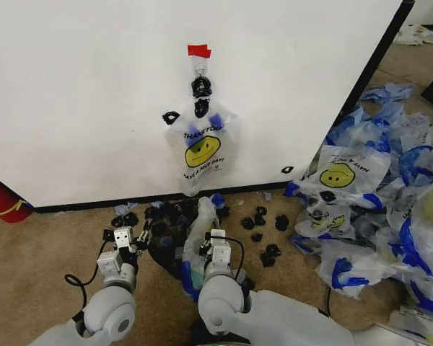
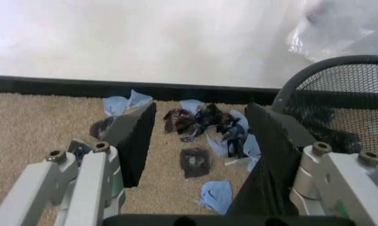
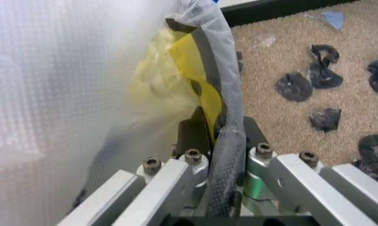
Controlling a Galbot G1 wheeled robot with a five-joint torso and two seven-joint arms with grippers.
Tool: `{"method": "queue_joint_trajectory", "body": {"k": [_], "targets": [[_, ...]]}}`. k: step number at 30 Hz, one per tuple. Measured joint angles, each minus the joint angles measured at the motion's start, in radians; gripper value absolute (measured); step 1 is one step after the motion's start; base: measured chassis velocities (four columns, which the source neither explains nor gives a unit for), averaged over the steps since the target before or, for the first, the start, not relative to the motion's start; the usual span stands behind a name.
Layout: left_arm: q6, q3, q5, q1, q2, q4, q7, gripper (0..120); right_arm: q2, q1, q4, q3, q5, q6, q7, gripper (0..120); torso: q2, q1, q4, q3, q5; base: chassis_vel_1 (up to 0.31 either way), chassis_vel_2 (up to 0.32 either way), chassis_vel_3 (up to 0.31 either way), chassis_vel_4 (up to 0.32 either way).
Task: Pick up the garbage bag from the wall and place it over the trash bin.
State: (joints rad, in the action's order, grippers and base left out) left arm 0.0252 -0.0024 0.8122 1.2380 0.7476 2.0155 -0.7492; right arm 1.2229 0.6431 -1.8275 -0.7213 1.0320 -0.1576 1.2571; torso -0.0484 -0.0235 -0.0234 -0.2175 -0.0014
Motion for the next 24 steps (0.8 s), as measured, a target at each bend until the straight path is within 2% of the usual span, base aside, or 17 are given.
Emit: {"method": "queue_joint_trajectory", "body": {"k": [3, 5, 6, 7, 8, 10, 21, 24], "targets": [[0.005, -0.003, -0.003, -0.009, -0.009, 0.022, 0.020, 62, 0.001, -0.002, 0.006, -0.003, -0.024, 0.001, -0.020, 0, 0.000, 0.000, -0.0009, 0.000, 0.0001, 0.000, 0.000, 0.000, 0.000], [0.009, -0.003, -0.008, -0.012, -0.016, 0.027, 0.031, 63, 0.001, -0.005, 0.008, -0.004, -0.034, 0.002, -0.025, 0, 0.001, -0.001, 0.0006, -0.001, -0.0018, 0.000, 0.000, 0.000, 0.000], [0.009, -0.003, -0.008, -0.012, -0.016, 0.027, 0.031, 63, 0.001, -0.005, 0.008, -0.004, -0.034, 0.002, -0.025, 0, 0.001, -0.001, 0.0006, -0.001, -0.0018, 0.000, 0.000, 0.000, 0.000], [0.009, -0.013, -0.018, -0.021, -0.026, 0.041, 0.039, 63, 0.002, -0.005, 0.012, -0.005, -0.041, 0.002, -0.028, 0, 0.000, 0.000, -0.0006, 0.000, -0.0001, 0.000, 0.000, 0.000, 0.000], [0.009, -0.018, -0.023, -0.024, -0.034, 0.047, 0.044, 63, 0.004, -0.006, 0.015, -0.005, -0.047, 0.002, -0.031, 0, 0.001, 0.000, 0.0003, 0.000, 0.0013, 0.000, 0.000, 0.000, 0.000], [0.009, -0.024, -0.030, -0.024, -0.040, 0.063, 0.058, 63, 0.005, -0.009, 0.023, -0.005, -0.059, 0.004, -0.037, 0, 0.001, 0.000, -0.0004, 0.000, -0.0001, 0.000, 0.000, 0.000, 0.000], [0.000, -0.041, -0.052, -0.015, -0.040, 0.061, 0.072, 63, -0.003, -0.012, 0.034, -0.003, -0.104, 0.013, -0.050, 0, 0.000, 0.000, 0.0003, 0.000, 0.0005, 0.000, 0.000, 0.000, 0.000], [-0.004, -0.054, -0.064, -0.032, -0.045, 0.057, 0.082, 63, -0.015, -0.012, 0.032, 0.000, -0.120, 0.014, -0.054, 0, 0.000, 0.000, -0.0002, 0.000, 0.0006, 0.000, 0.000, 0.000, 0.000]]}}
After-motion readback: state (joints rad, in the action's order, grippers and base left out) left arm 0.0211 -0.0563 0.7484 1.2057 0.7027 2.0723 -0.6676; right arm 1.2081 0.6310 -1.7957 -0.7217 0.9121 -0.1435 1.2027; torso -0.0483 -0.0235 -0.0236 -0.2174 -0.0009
